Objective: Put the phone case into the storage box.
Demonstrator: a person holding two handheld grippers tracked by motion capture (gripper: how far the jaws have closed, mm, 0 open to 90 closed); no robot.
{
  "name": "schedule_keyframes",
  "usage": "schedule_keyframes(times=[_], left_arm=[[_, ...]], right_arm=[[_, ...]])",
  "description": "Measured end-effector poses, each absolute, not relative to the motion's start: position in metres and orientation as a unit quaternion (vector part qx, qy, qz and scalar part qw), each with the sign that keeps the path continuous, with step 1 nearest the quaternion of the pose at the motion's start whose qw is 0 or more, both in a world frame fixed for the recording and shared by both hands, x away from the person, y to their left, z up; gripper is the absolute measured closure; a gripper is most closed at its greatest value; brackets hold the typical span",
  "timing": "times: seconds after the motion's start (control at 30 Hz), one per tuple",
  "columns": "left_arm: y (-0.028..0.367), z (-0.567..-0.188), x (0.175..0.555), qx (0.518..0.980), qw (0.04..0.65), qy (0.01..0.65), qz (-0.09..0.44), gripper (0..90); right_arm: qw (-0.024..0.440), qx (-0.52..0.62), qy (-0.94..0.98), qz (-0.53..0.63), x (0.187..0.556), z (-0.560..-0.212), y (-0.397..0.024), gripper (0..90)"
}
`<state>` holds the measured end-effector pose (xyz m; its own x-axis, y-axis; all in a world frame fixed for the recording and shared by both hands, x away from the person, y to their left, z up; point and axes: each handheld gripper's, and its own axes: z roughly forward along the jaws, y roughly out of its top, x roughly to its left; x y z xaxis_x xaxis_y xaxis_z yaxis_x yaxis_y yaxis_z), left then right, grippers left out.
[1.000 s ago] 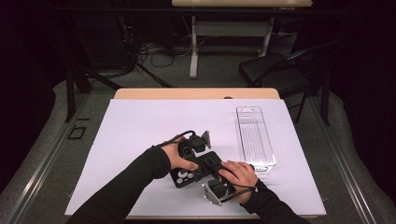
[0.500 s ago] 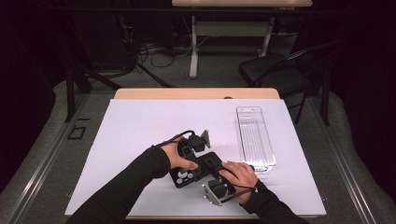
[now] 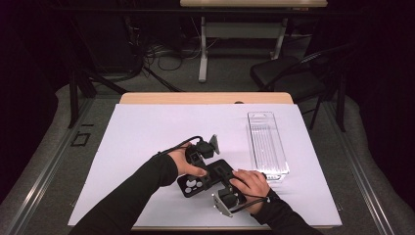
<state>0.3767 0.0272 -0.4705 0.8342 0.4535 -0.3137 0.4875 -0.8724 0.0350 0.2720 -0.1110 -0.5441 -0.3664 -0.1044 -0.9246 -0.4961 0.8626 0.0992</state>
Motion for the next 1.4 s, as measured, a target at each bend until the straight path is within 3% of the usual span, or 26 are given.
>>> schedule_keyframes(times=[1.4], left_arm=[[0.0306, -0.4682, 0.3764, 0.953, 0.065, 0.251, -0.157, 13.4]], right_arm=[[0.55, -0.198, 0.787, 0.194, 0.2705, -0.5451, -0.113, 85.7]])
